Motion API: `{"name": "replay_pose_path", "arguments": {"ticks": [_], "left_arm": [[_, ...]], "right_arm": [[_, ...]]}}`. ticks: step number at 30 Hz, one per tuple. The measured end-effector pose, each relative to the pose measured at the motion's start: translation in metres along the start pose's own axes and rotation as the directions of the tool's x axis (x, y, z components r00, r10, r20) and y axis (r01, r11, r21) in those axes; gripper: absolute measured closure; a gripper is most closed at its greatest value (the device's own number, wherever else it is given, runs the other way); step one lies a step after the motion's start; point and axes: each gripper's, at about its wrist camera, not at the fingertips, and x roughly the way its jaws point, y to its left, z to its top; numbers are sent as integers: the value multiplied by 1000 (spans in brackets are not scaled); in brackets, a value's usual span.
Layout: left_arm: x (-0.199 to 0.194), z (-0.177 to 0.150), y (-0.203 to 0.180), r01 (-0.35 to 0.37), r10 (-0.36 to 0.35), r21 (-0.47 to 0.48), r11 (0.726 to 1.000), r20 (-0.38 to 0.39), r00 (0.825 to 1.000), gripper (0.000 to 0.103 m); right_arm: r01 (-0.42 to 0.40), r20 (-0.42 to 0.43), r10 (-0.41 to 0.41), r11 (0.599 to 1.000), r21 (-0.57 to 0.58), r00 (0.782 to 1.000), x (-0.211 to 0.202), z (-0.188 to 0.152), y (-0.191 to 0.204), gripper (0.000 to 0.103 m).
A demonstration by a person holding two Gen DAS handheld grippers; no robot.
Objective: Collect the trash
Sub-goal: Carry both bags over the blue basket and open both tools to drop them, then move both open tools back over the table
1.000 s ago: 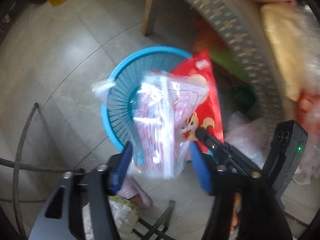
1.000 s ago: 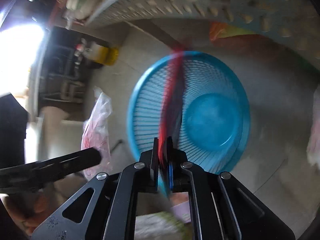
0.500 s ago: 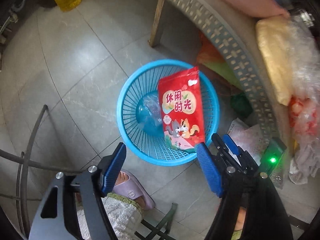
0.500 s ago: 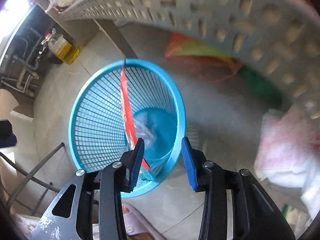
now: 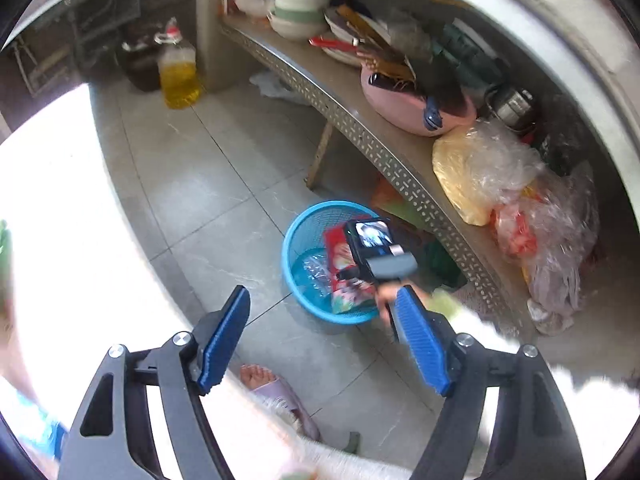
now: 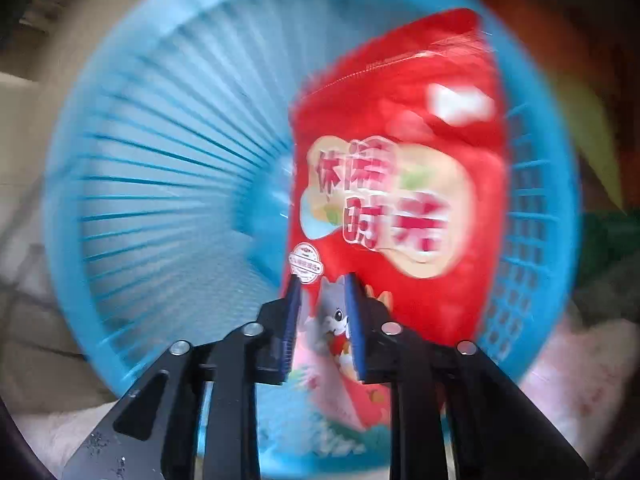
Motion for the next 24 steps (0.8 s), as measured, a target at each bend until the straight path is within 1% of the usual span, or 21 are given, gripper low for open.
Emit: {"name": "replay_pose_path", "arguments": {"ticks": [1,4,6,7,8,10,12,13,15,16,18,21,23,24], "left_arm": [[-8,-7,4,-9,9,-1,1000,12,1000,30],[-25,-24,18,-32,32,-14,999,35,999,29],[-30,-31,24,-56,57,-18,998,47,997,29],[-33,-34,26,-66,67,-15,998,56,996,29],[-36,-38,28,-72,72,-13,997,65,995,29],[-42,-43,34,-72,74,-27,997,81,994,29],[-48,-47,41,-67,71,-45,997,96,993,29],[-52,-50,43,-60,65,-46,997,105,992,29],[-61,-55,47,-56,62,-48,997,127,990,29],[-66,-59,49,-53,59,-46,997,139,988,29],[-74,-66,50,-51,58,-48,998,154,986,29],[-84,-76,49,-33,42,-51,998,172,984,29],[-90,-85,48,-23,32,-50,998,184,982,29],[-93,-88,48,-22,31,-52,998,186,982,29]], "right_arm": [[39,-19,-39,999,3,999,8,9,-1,83],[59,-64,-57,998,19,996,22,25,-3,83],[97,-60,-97,995,-9,993,26,27,-3,82],[113,-49,-114,993,-25,992,23,22,-3,81],[111,-33,-112,993,-32,993,20,27,4,80],[46,20,-46,998,-34,999,3,18,1,77],[-38,87,40,999,-21,995,-26,3,-6,75],[-88,127,89,996,-15,988,-44,-7,-14,74],[-150,196,147,989,0,970,-76,-28,-29,70],[-165,231,159,986,7,960,-92,-41,-39,68],[-160,274,146,987,29,951,-113,-59,-51,67],[-144,267,120,987,72,956,-121,-75,-66,66],[-123,239,104,990,67,966,-113,-75,-69,66],[-131,220,112,989,73,969,-105,-75,-67,66]]}}
